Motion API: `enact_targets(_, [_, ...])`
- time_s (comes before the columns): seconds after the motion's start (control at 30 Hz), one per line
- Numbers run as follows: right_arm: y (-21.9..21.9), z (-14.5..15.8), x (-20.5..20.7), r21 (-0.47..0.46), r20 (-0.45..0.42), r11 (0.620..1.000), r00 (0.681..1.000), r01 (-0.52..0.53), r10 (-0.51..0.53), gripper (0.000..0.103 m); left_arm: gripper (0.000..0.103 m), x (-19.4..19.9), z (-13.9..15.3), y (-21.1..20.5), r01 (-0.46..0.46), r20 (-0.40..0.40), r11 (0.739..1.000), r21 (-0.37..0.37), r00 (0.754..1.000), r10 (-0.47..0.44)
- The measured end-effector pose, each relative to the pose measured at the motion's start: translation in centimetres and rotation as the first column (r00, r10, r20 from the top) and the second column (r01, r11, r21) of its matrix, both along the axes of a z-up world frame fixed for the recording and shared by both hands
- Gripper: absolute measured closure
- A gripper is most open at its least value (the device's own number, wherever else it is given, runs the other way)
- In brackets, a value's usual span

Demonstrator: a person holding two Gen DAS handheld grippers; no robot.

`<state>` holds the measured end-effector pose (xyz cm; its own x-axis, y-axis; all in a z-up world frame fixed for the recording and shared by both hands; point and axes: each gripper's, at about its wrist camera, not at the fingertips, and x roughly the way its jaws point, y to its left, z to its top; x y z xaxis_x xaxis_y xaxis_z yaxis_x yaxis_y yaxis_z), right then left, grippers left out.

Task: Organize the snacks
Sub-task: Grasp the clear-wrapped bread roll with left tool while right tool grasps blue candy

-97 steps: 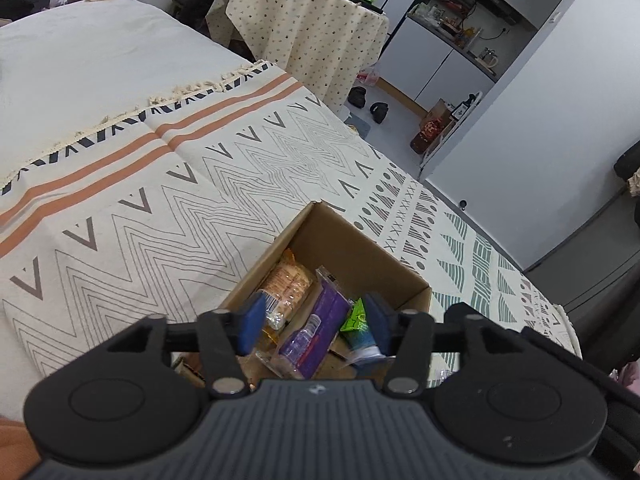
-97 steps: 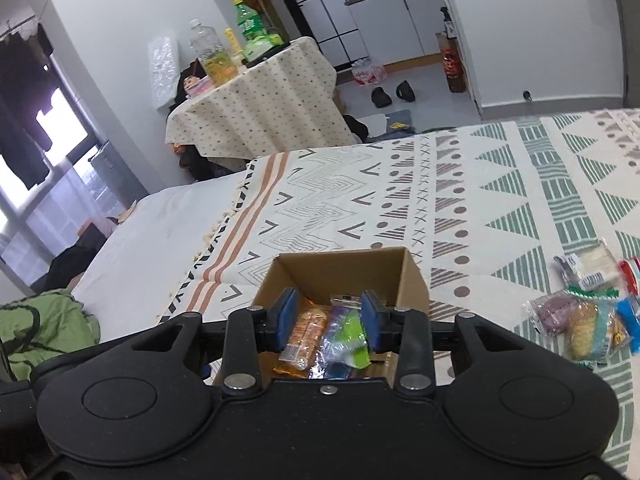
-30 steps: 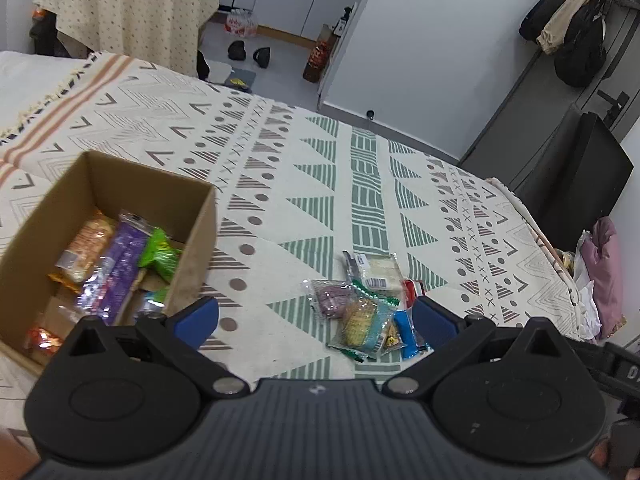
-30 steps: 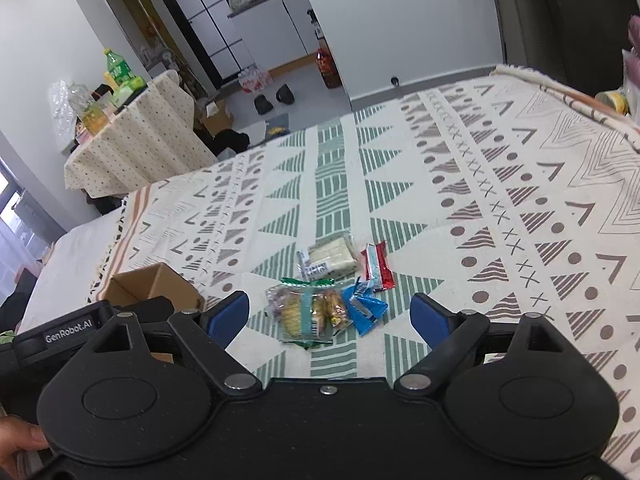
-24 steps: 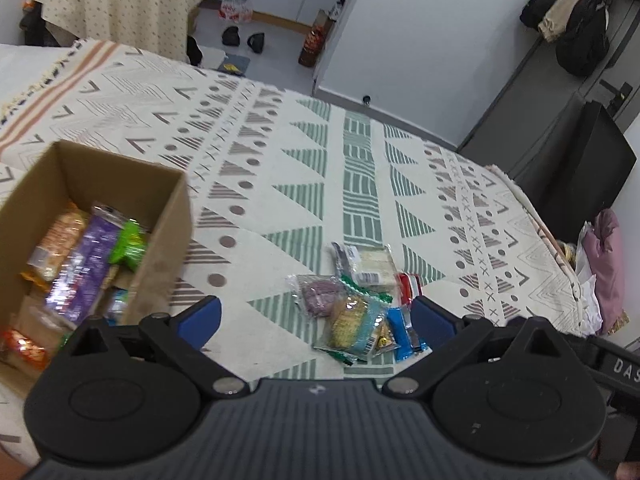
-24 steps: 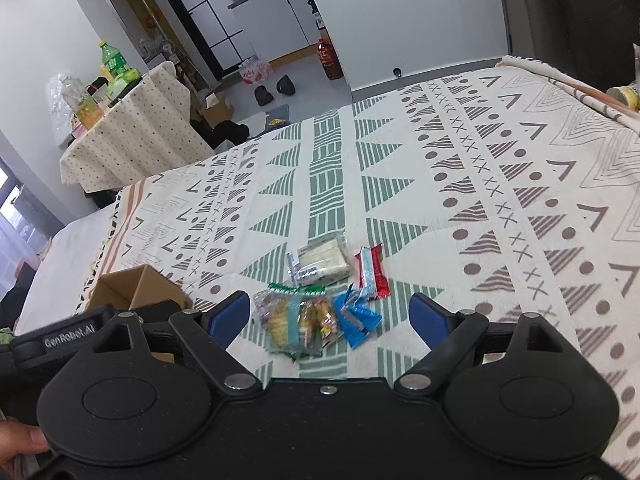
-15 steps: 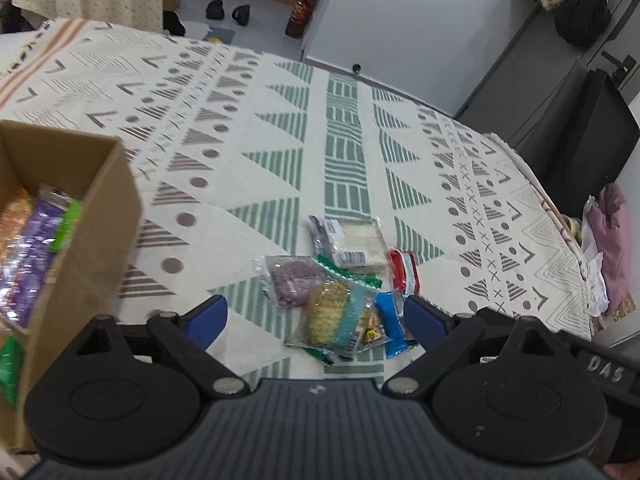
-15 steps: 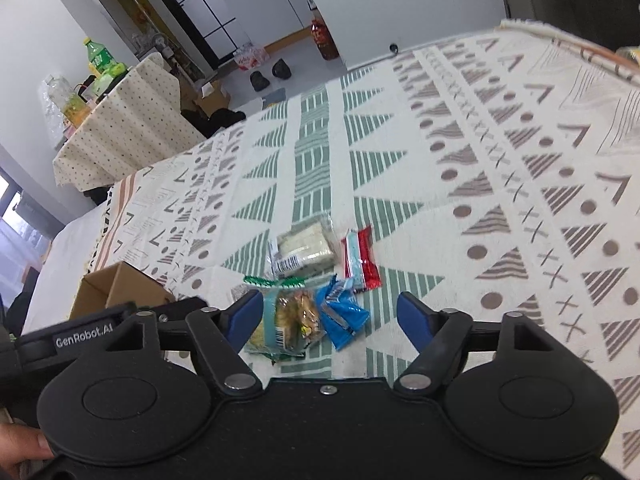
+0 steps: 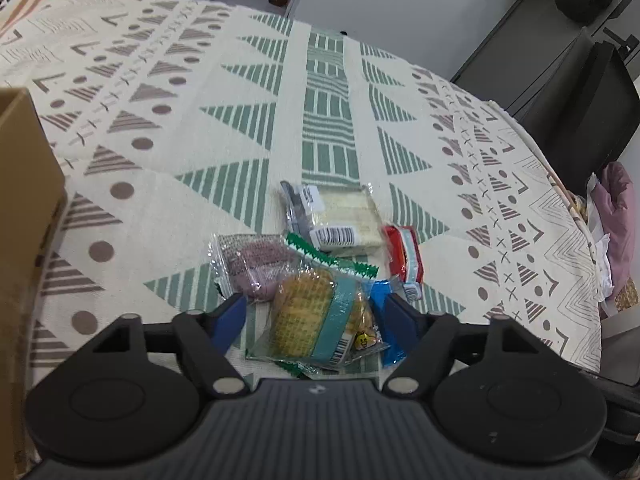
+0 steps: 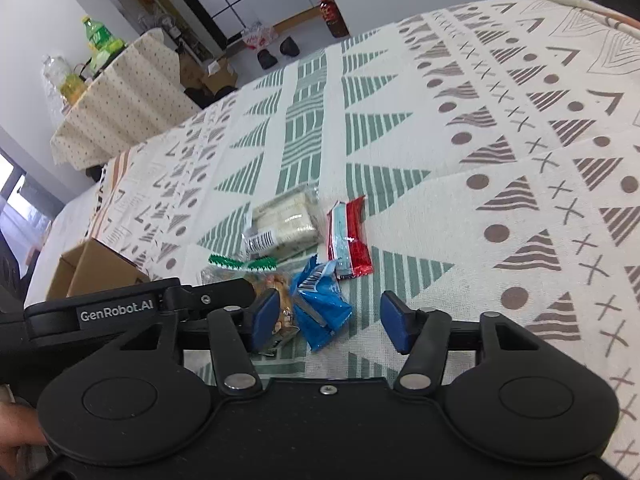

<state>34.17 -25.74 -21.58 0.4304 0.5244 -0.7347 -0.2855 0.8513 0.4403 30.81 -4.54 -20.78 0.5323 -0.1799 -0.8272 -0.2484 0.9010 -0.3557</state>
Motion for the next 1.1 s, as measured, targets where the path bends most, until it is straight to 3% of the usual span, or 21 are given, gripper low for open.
enact_targets(0.17, [0.9,-0.7,0.3,-0.012,0.005,0.999,0.999,-0.038,0.039,0.056,0.040,0.4,-0.9,0.1,0.002,-0.005,1.000,0.013,1.000,-0.002])
enact_targets(0.23, [1.3,-1.0,0.3,-0.024,0.006,0.998,0.999,-0.053,0.053,0.057,0.051,0.5,-1.0,0.1,0.011,-0.009,1.000,0.021,1.000,-0.011])
enact_targets(0.33, [1.8,-1.5,0.1,-0.060,0.009,0.996,0.997,-0.071,0.072,0.068,0.055,0.2,-1.1,-0.1,0.021,-0.012,0.999,0.031,1.000,-0.021])
enact_targets(0.43, [1.8,-1.3,-0.1,-0.071,0.003,0.995,0.998,-0.067,0.068,0.073,0.057,-0.4,-1.0,-0.3,0.029,-0.013,0.999,0.037,1.000,-0.028])
enact_targets(0.5, [1.8,-0.8,-0.4,-0.066,-0.002,0.996,0.998,-0.068,0.068,0.087,0.057,-0.9,-0.7,-0.4,0.031,-0.017,0.999,0.033,0.999,-0.031])
enact_targets(0.77, [1.4,1.1,-2.4,-0.033,0.041,0.998,0.997,-0.058,0.059,0.093,0.057,-3.0,1.5,-0.5,0.024,0.020,0.999,0.039,0.999,-0.025])
enact_targets(0.8, [1.3,1.4,-2.7,-0.029,0.047,0.998,0.997,-0.055,0.056,0.094,0.057,-3.3,1.9,-0.4,0.019,0.026,0.999,0.040,0.999,-0.020])
enact_targets(0.83, [1.2,1.7,-3.0,-0.025,0.055,0.998,0.997,-0.051,0.052,0.103,0.057,-3.5,2.1,-0.4,0.013,0.031,0.999,0.039,0.999,-0.014])
enact_targets(1.1, [-0.2,2.6,-4.9,0.006,0.053,1.000,0.999,-0.008,0.008,0.103,0.057,-6.3,4.1,0.4,-0.038,0.061,0.999,0.032,0.998,0.036])
